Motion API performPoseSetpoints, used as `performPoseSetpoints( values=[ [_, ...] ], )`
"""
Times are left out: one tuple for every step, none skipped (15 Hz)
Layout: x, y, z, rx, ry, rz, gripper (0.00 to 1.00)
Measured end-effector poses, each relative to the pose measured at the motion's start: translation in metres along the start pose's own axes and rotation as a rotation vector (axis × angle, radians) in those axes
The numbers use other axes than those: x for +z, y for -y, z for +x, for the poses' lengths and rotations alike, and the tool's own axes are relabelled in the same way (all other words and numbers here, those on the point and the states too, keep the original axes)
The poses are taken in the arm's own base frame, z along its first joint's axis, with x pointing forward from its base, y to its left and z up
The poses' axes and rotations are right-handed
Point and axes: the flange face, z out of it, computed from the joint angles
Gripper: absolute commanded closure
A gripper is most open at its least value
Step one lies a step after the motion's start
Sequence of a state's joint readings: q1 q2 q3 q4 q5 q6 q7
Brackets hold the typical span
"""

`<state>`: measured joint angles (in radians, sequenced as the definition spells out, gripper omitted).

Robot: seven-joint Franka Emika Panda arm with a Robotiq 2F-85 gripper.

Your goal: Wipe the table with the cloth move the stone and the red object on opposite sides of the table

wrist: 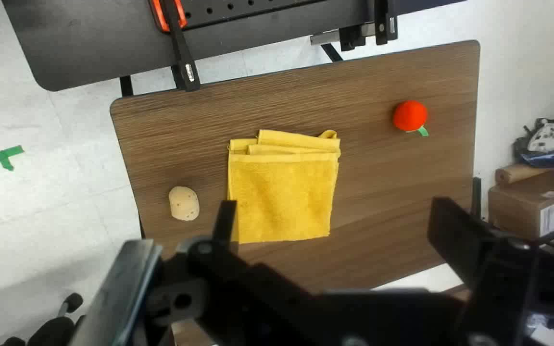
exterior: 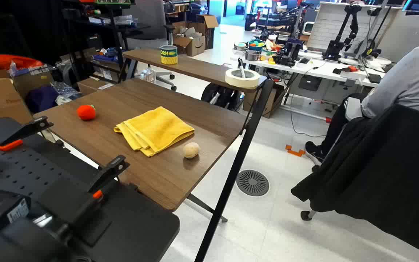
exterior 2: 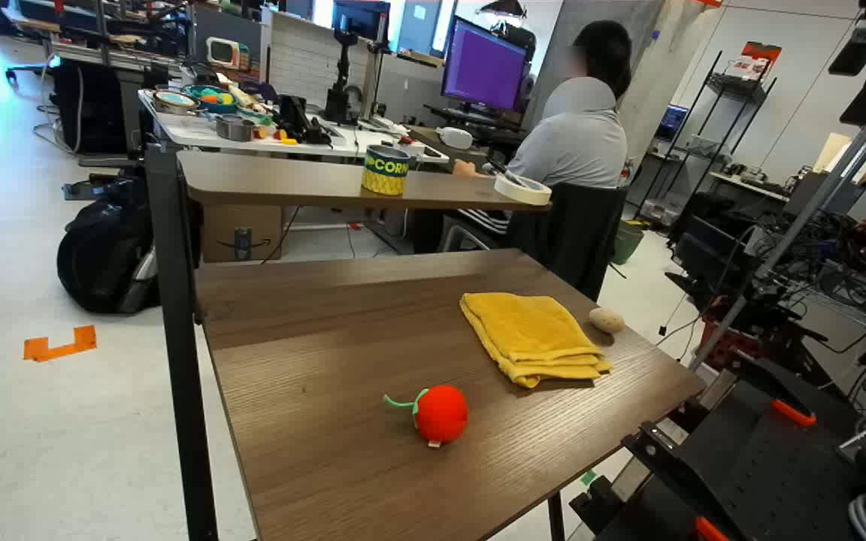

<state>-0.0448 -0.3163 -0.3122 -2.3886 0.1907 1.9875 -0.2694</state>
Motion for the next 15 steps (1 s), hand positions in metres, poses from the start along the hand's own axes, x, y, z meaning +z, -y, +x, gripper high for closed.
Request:
performPoseSetpoints(
  values=[
    [0.000,0.000,0.000,0.000,-0.001,0.000,0.00],
    [0.000,0.000,0.000,0.000,-0.001,0.000,0.00],
    [0.000,0.000,0.000,0.000,-0.001,0.000,0.00],
    [0.000,0.000,0.000,0.000,-0.001,0.000,0.00],
    [0.000,0.000,0.000,0.000,-0.001,0.000,0.00],
    [0.000,0.000,0.000,0.000,-0.001,0.000,0.00],
    [0.000,0.000,0.000,0.000,-0.001,0.000,0.00],
    [0.000,0.000,0.000,0.000,0.000,-0.001,0.00],
    [0.001,0.001,0.000,0.003,0.000,0.006,0.00],
    [0.003,0.003,0.003,0.018,-0.010,0.031,0.00],
    [0.005,0.005,0.009,0.043,-0.044,0.061,0.00],
    [0.011,0.004,0.018,0.072,-0.083,0.087,0.00],
    [0.021,0.003,0.028,0.105,-0.114,0.106,0.00],
    [0.034,0.001,0.038,0.137,-0.142,0.117,0.00],
    [0.049,-0.003,0.049,0.165,-0.164,0.118,0.00]
  ],
)
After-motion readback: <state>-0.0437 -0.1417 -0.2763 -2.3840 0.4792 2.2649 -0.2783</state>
